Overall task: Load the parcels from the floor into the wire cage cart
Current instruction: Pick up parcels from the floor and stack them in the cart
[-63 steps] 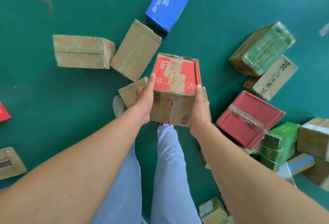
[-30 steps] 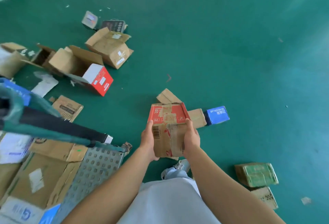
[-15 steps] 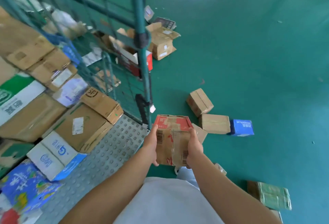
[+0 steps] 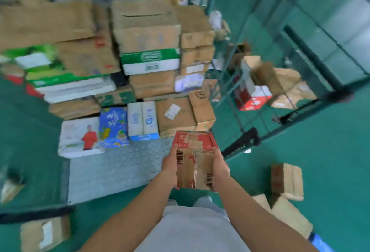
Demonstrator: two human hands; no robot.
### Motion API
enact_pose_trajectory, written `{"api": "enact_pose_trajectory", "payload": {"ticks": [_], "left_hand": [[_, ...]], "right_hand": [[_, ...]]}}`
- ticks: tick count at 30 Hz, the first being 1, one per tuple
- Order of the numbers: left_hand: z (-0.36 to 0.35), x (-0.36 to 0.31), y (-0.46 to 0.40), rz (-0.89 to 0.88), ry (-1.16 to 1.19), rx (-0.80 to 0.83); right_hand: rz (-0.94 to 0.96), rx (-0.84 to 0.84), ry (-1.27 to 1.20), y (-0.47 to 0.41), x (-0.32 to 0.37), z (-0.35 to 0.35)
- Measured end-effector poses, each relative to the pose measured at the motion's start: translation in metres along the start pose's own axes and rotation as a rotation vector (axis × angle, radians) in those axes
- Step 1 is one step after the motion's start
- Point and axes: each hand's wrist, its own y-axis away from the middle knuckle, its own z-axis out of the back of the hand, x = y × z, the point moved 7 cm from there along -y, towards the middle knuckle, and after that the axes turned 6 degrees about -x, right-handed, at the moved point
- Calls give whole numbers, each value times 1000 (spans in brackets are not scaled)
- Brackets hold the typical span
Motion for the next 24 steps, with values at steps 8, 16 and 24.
{"api": "enact_pose_trajectory", "payload": {"ticks": [8, 16, 24], "left_hand": [[110, -47, 40, -184, 519, -111], [183, -58, 26, -272, 788, -292], [222, -60, 83, -305, 916, -425]], "right_hand": [[121, 347, 214, 31, 22, -144], [198, 637, 382, 31, 30, -245], [234, 771, 689, 83, 28, -294]]}}
